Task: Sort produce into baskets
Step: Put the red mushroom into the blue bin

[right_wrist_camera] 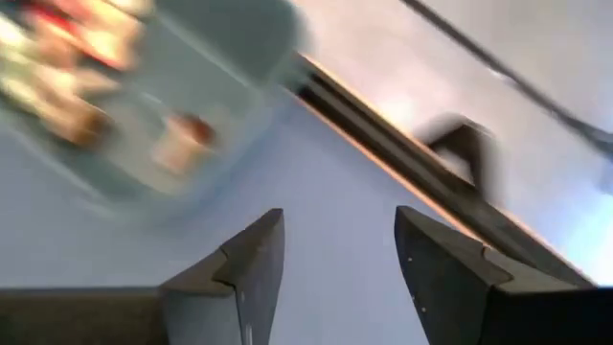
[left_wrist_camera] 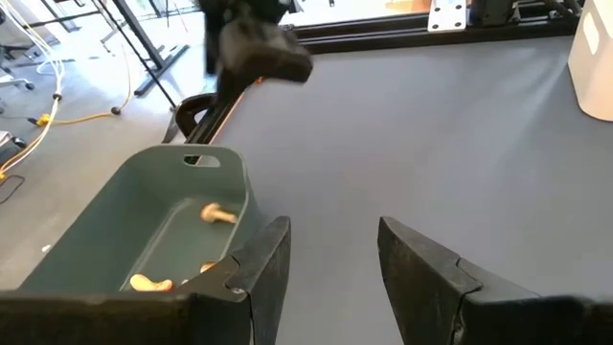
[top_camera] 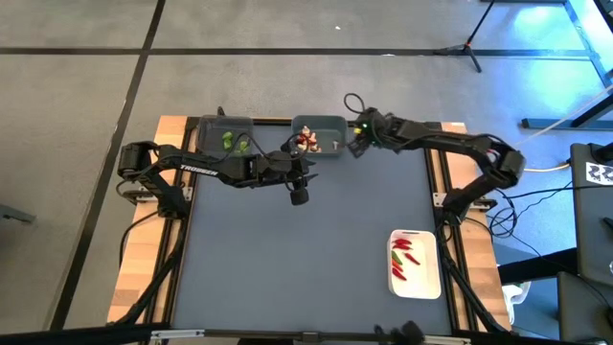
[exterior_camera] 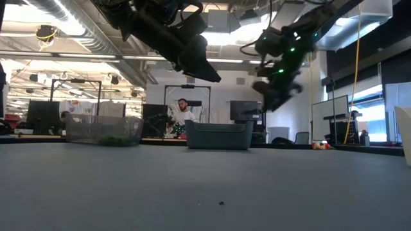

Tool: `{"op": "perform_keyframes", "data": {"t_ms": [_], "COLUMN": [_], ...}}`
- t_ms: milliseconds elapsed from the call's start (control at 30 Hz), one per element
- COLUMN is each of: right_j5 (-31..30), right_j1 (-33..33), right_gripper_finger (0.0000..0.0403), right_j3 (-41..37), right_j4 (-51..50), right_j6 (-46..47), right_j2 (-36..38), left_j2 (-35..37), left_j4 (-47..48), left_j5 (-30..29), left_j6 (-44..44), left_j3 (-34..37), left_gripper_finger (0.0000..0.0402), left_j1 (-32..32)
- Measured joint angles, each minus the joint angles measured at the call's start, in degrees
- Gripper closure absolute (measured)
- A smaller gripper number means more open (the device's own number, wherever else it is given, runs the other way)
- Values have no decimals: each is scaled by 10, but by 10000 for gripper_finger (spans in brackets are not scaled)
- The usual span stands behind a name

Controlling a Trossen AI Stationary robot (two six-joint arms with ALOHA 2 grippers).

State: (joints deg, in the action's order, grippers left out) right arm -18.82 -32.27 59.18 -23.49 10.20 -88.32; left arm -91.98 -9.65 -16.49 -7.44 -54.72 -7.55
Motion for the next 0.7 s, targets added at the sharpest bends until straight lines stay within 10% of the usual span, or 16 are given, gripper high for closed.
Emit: {"op": "perform_keyframes", "data": {"t_ms": [233,700], "right_j5": [-151,-99], "right_j1": [-21,-155], "right_gripper_finger": [203,203], "right_j3": [0,-58], "right_j4": [-182,-158], "right_j6": [48,59], "right_j2": [33,15], "left_j2": [0,0], "left_j4": [-1,-5], "left_j5": [0,0], "left_j6": [0,-4], "left_j3": [0,0], "left_gripper_finger": [247,247], "left_j1": [0,0]}}
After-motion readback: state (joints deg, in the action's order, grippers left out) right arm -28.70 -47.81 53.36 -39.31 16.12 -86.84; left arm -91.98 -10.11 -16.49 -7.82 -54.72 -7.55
